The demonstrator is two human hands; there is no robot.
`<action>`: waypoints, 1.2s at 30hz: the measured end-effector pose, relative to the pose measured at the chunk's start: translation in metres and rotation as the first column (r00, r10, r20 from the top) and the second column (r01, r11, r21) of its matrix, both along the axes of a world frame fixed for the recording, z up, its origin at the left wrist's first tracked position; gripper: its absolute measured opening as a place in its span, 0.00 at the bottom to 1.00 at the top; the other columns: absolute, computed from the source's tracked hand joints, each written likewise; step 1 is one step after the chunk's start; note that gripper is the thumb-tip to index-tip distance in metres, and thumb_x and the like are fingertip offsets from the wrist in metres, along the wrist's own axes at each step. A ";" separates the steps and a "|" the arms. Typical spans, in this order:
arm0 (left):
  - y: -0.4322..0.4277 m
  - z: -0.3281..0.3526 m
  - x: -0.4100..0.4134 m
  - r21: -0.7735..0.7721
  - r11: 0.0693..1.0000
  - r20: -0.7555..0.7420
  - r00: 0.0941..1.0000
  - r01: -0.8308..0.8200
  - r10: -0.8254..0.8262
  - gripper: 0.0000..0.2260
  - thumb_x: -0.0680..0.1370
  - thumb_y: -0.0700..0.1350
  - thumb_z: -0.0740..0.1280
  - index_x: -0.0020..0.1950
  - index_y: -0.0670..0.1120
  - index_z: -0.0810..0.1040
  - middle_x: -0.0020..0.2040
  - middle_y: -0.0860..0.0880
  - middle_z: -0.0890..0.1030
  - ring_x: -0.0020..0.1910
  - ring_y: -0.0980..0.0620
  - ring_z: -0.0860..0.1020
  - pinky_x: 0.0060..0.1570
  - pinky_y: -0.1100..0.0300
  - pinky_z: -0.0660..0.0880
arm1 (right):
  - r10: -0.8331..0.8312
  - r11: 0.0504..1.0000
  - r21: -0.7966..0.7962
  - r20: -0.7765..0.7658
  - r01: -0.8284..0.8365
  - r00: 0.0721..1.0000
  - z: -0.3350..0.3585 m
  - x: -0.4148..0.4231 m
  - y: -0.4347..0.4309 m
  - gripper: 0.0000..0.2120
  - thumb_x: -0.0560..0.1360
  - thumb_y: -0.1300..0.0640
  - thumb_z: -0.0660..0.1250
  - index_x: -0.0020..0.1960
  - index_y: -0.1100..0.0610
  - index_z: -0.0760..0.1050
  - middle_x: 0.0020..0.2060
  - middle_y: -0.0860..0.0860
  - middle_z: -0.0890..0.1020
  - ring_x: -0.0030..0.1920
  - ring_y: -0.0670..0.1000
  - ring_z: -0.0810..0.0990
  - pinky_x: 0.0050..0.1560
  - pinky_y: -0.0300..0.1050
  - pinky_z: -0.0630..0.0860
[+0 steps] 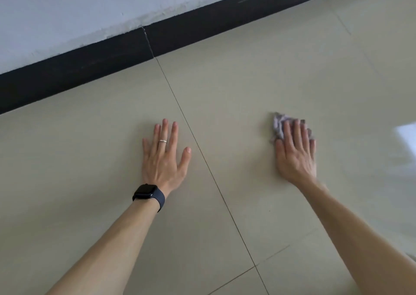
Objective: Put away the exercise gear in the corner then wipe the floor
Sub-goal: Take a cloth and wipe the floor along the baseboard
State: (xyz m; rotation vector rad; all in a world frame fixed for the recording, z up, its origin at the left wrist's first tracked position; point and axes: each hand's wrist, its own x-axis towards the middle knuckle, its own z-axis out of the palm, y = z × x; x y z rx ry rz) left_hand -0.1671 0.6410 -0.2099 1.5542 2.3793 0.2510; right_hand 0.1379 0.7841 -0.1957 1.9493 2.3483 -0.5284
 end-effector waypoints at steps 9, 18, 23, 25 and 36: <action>-0.015 -0.005 -0.046 -0.093 0.993 -0.095 0.993 -0.075 0.066 0.32 0.80 0.63 0.47 0.81 0.55 0.45 0.82 0.52 0.45 0.80 0.51 0.45 0.76 0.41 0.44 | 0.419 0.907 0.054 -0.013 -0.418 0.908 -0.006 -0.104 -0.093 0.27 0.83 0.44 0.46 0.81 0.47 0.49 0.81 0.49 0.48 0.80 0.50 0.43 0.78 0.58 0.43; -0.007 0.008 -0.078 -0.068 0.990 -0.023 0.993 -0.121 0.120 0.30 0.80 0.64 0.43 0.81 0.58 0.42 0.81 0.53 0.40 0.80 0.52 0.40 0.76 0.44 0.41 | 0.049 0.999 -0.016 -0.034 -0.050 0.998 0.000 -0.123 0.053 0.27 0.84 0.44 0.45 0.81 0.44 0.44 0.81 0.48 0.42 0.80 0.48 0.38 0.78 0.58 0.40; -0.008 0.002 -0.120 -0.104 0.975 -0.077 0.979 -0.197 0.190 0.32 0.79 0.66 0.43 0.81 0.56 0.43 0.82 0.51 0.43 0.80 0.50 0.43 0.77 0.40 0.45 | 0.008 0.999 0.047 -0.040 -0.006 0.999 -0.010 -0.175 0.009 0.28 0.83 0.45 0.48 0.81 0.48 0.47 0.81 0.54 0.46 0.80 0.54 0.42 0.78 0.61 0.40; -0.010 0.000 -0.124 -0.096 0.976 -0.082 0.978 -0.198 0.190 0.32 0.79 0.67 0.44 0.81 0.57 0.43 0.82 0.52 0.43 0.80 0.50 0.44 0.77 0.40 0.45 | 0.351 0.934 0.079 -0.017 -0.349 0.936 -0.010 -0.187 -0.025 0.28 0.83 0.44 0.48 0.81 0.48 0.49 0.81 0.53 0.48 0.81 0.53 0.43 0.78 0.59 0.42; -0.008 -0.004 -0.127 -0.065 0.974 -0.097 0.973 -0.216 0.209 0.33 0.79 0.68 0.46 0.81 0.58 0.43 0.81 0.55 0.42 0.80 0.52 0.44 0.77 0.42 0.44 | 0.024 1.000 -0.012 -0.015 -0.024 1.000 -0.004 -0.226 0.101 0.28 0.84 0.44 0.44 0.81 0.47 0.41 0.81 0.51 0.40 0.79 0.51 0.35 0.77 0.60 0.37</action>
